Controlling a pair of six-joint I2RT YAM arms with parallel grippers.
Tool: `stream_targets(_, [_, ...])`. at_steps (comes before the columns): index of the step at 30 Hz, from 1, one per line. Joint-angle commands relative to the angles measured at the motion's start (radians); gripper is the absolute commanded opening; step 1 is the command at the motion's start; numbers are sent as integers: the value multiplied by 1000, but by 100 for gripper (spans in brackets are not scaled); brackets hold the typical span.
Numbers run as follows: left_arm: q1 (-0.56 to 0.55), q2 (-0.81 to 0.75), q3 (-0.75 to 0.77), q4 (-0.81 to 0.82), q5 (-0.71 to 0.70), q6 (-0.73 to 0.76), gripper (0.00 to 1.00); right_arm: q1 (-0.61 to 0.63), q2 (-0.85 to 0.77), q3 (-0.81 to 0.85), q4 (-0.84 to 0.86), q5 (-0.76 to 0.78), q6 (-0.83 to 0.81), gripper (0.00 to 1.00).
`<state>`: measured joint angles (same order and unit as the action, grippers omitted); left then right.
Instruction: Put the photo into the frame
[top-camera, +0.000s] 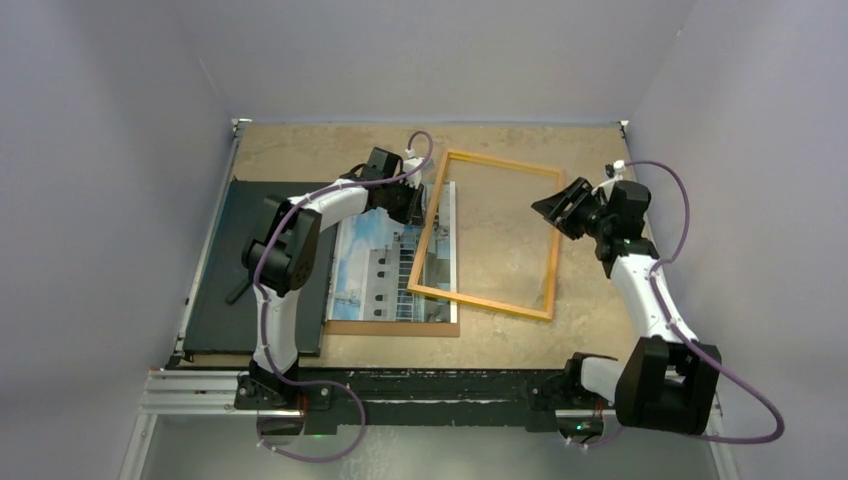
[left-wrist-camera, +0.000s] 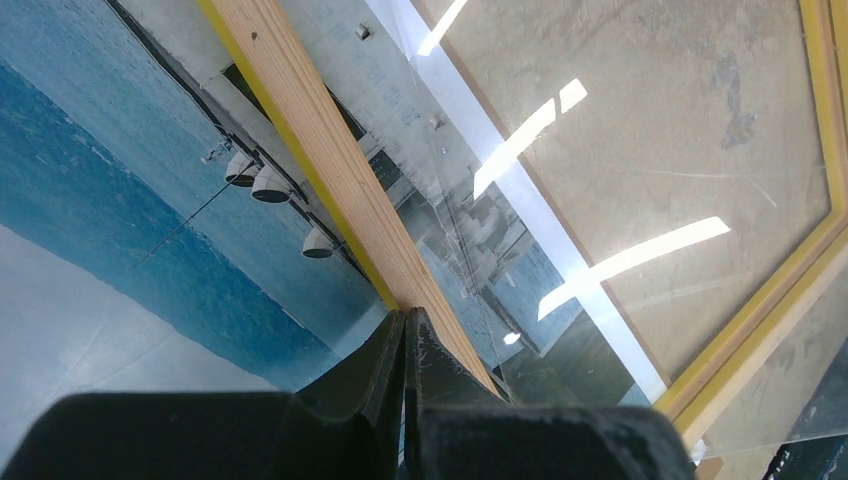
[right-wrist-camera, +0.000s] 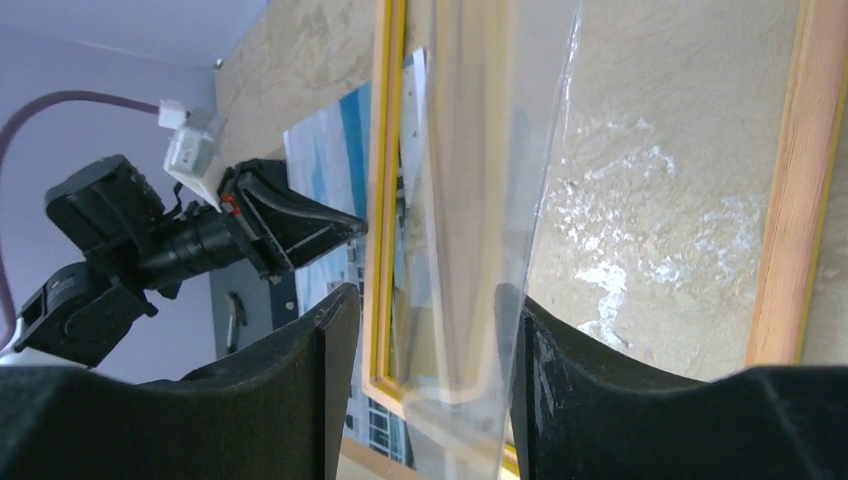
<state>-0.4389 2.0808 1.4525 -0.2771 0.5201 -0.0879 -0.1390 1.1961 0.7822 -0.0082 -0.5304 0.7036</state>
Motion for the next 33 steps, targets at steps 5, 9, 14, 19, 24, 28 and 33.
stream_targets(5, [0, -21, -11, -26, -25, -13, 0, 38, -125, -56, 181, 100, 20, 50])
stream_targets(9, [2, -21, -7, -30, -26, -14, 0, 63, -101, -65, 178, 111, 18, 41])
stream_targets(14, [7, -21, -7, -35, -24, -14, 0, 83, -52, -33, 133, 148, 8, 6])
stream_targets(19, [11, -21, -11, -34, -21, -18, 0, 87, -23, 51, 78, 162, 0, 0])
stream_targets(24, [12, -21, -26, -27, -10, -27, 0, 87, -26, 98, 85, 117, 52, 0])
stream_targets(28, [12, -28, -47, -23, -7, -26, 0, 87, -26, 98, 120, 61, 131, 0])
stream_targets(33, [21, -32, -55, -16, 1, -41, 0, 87, -54, 92, 190, 18, 221, 0])
